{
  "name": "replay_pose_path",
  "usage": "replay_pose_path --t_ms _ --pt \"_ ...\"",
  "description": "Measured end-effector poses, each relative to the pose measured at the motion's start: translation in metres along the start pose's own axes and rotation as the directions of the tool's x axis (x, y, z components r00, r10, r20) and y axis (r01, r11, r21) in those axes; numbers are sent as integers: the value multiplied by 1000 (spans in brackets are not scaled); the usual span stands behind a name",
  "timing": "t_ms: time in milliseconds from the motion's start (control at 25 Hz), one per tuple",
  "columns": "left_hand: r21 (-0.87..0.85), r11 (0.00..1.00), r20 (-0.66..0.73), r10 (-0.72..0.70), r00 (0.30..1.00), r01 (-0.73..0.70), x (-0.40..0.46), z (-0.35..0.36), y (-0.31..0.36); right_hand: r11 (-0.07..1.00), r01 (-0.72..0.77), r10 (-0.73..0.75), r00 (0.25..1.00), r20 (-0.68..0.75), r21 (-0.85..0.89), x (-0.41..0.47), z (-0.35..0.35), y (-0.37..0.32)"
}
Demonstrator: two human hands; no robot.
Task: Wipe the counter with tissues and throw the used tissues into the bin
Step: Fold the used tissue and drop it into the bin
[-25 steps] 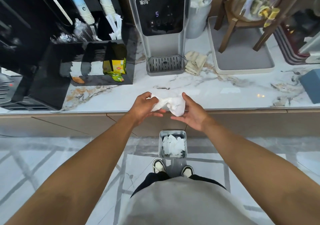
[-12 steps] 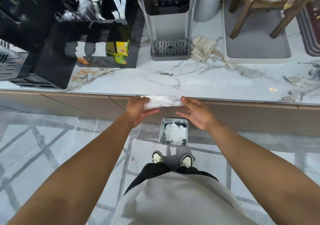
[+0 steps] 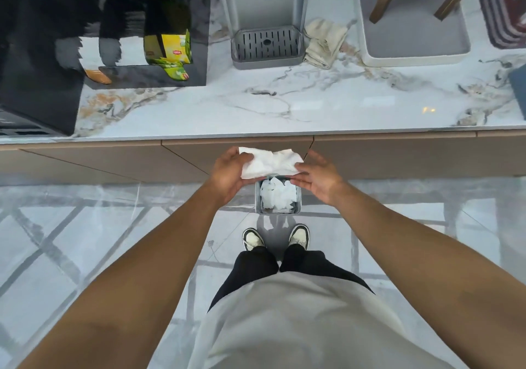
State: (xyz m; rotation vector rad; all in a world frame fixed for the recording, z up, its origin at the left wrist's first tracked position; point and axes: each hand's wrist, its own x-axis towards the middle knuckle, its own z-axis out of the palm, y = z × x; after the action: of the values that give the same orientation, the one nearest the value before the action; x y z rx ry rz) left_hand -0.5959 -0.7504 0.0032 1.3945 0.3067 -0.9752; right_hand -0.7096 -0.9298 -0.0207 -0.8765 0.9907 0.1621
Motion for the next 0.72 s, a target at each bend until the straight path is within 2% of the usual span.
replay_pose_path --t_ms 160,320,440,640,720 --pt "-47 999 -37 -29 999 27 11 -11 -22 993 -104 102 994 -30 -59 2 -2 30" --pt "85 994 -45 -71 996 75 31 -20 -52 975 -204 205 979 -5 88 12 -12 65" --pt "181 977 -79 -97 992 110 52 -30 -77 969 -217 222 975 -33 115 32 -20 87" --pt "451 887 -44 -92 995 102 94 -52 -128 980 -200 190 947 -260 -10 89 -33 126" --pt "507 855 -78 -84 993 112 110 -57 -147 981 -176 142 933 -331 -76 109 -38 143"
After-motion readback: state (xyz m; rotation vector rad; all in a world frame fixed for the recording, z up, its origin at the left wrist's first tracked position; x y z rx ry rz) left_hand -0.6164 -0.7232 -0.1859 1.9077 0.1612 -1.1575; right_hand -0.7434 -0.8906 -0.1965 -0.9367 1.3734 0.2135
